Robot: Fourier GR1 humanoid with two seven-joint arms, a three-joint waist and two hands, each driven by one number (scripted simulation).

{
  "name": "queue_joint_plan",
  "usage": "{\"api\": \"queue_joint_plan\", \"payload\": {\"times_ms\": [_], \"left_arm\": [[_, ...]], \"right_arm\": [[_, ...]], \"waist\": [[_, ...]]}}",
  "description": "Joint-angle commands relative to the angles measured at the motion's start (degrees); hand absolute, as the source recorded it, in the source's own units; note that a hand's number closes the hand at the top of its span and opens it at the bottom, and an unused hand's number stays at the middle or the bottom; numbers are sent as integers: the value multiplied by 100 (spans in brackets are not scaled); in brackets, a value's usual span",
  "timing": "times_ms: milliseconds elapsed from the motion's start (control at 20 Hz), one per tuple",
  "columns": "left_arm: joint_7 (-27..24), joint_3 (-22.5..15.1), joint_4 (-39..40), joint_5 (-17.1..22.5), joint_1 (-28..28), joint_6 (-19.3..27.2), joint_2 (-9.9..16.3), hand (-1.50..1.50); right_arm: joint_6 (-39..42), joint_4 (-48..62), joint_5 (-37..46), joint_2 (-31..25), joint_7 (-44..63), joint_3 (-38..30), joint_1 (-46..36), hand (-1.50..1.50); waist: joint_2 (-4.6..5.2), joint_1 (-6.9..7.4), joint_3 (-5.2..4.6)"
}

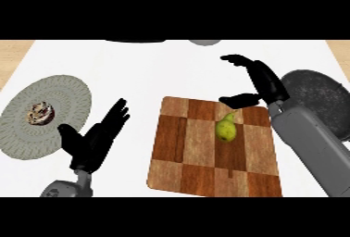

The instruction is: Pick the pear from the cutting board and place it in the pan

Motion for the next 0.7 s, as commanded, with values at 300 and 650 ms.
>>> {"api": "queue_joint_plan", "payload": {"times_ms": [300, 650], "left_arm": [[147, 21, 56, 164, -206, -135, -86, 0], [-28, 56, 87, 122, -28, -131, -118, 0]], "right_arm": [[2810, 890, 1089, 95, 2321, 1907, -1303, -150], [5033, 1559, 716, 1100, 3852, 2174, -2172, -150]], "waist": [[-31, 154, -32], [-45, 22, -6]]}}
